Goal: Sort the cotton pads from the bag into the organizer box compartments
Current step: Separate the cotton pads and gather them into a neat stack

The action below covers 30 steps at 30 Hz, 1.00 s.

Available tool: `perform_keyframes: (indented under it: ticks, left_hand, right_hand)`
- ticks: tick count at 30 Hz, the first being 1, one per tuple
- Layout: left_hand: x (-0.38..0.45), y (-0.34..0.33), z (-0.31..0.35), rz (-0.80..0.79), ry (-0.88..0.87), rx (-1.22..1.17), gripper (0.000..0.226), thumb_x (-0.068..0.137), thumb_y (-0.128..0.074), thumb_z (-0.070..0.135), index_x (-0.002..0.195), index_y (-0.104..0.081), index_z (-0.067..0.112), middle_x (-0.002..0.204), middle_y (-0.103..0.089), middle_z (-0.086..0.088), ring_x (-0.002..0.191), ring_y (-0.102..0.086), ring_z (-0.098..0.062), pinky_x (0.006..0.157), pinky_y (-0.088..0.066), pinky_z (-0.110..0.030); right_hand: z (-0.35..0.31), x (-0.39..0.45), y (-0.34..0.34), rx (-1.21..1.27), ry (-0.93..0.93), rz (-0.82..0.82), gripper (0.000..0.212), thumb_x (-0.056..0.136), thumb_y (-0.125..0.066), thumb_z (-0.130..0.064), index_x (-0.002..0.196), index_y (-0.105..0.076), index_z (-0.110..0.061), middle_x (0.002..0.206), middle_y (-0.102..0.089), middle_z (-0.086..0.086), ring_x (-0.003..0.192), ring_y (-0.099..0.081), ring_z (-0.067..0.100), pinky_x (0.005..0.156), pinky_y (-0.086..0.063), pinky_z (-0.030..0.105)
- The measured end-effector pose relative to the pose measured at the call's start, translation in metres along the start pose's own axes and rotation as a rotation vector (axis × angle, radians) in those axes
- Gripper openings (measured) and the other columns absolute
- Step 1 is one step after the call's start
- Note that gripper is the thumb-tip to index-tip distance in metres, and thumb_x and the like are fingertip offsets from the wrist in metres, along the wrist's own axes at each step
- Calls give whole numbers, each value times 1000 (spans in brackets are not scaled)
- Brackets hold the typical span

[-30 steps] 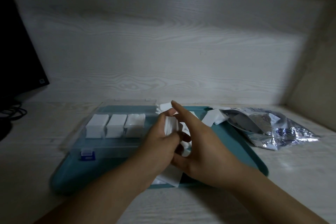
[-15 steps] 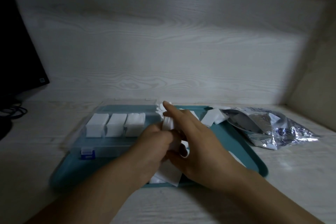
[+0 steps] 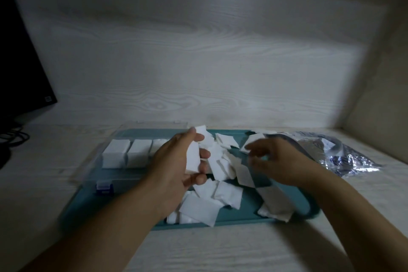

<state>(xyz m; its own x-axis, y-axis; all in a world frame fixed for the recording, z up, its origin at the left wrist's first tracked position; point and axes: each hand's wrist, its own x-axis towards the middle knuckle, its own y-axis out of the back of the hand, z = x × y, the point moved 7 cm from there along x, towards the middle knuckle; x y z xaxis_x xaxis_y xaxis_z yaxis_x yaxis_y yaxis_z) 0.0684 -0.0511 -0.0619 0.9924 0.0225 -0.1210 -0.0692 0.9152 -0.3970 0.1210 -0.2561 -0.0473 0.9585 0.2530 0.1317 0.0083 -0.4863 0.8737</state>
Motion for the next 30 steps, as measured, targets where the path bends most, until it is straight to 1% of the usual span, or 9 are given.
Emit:
perform_keyframes:
  ticks: [3, 6, 8, 12, 16, 19, 22, 26, 30]
  left_hand:
    - [-2, -3, -2, -20, 48, -69, 38, 100, -46, 44, 96, -64, 10, 72, -60, -13, 52, -47, -20, 38, -34, -21]
    - [-1, -5, -4, -56, 39, -87, 40, 102, -42, 42, 102, -63, 9, 74, -60, -15, 51, -49, -20, 38, -36, -23]
    - [0, -7, -5, -62, 24, -70, 40, 104, -39, 40, 105, -63, 8, 74, -60, -15, 50, -49, -20, 38, -37, -22]
    - [0, -8, -6, -68, 18, -35, 40, 105, -37, 39, 105, -62, 8, 75, -62, -14, 50, -52, -19, 41, -42, -24]
    - [0, -8, -4, -93, 6, -43, 39, 104, -37, 39, 102, -63, 9, 73, -65, -13, 53, -55, -21, 44, -45, -26]
    - [0, -10, -7, -113, -9, -1, 39, 105, -37, 37, 105, -64, 9, 72, -68, -13, 55, -58, -22, 47, -45, -27]
    - [-4, -17, -12, -179, 4, 47, 39, 105, -39, 37, 114, -64, 9, 87, -73, -17, 65, -66, -25, 49, -47, -28]
    - [-10, -27, -22, -255, 20, 87, 42, 104, -34, 39, 118, -63, 12, 81, -72, -20, 63, -67, -28, 52, -56, -33]
    - [-6, -26, -24, -227, 38, 63, 47, 102, -36, 41, 119, -59, 3, 74, -69, -20, 61, -65, -31, 54, -58, -36]
  right_hand:
    - [2, -5, -21, -116, -13, -215, 46, 86, -69, -36, 130, -58, -28, 114, -62, -13, 99, -59, 4, 85, -48, 17]
    - [-4, -6, -24, -163, -28, -203, 57, 84, -72, -36, 137, -52, -28, 118, -59, -10, 96, -55, 3, 74, -42, 10]
    - [-4, -5, -25, -162, -57, -184, 56, 83, -75, -34, 135, -55, -26, 121, -61, -7, 95, -54, 4, 77, -43, 11]
    - [-11, -4, -11, -33, -22, -62, 11, 88, -70, -27, 99, -68, -27, 91, -65, -13, 80, -60, 3, 67, -45, 12]
    - [-21, -12, 17, 312, 46, 24, 7, 87, -71, -18, 80, -71, -17, 63, -63, -4, 53, -52, 2, 52, -41, 14]
    - [-33, -19, 25, 791, 107, 10, 7, 79, -71, -16, 78, -74, -9, 59, -52, 8, 53, -40, 15, 47, -31, 20]
    - [-50, -21, 12, 931, 208, -11, 9, 75, -70, -14, 80, -76, -9, 59, -54, 14, 52, -45, 18, 45, -37, 23]
    - [-65, -23, -7, 805, 240, 49, 12, 85, -67, 0, 89, -76, -6, 65, -67, 7, 55, -56, 17, 50, -45, 22]
    - [-69, -26, -6, 453, 290, 223, 18, 85, -72, -7, 99, -78, -16, 80, -74, -8, 62, -58, 5, 59, -45, 14]
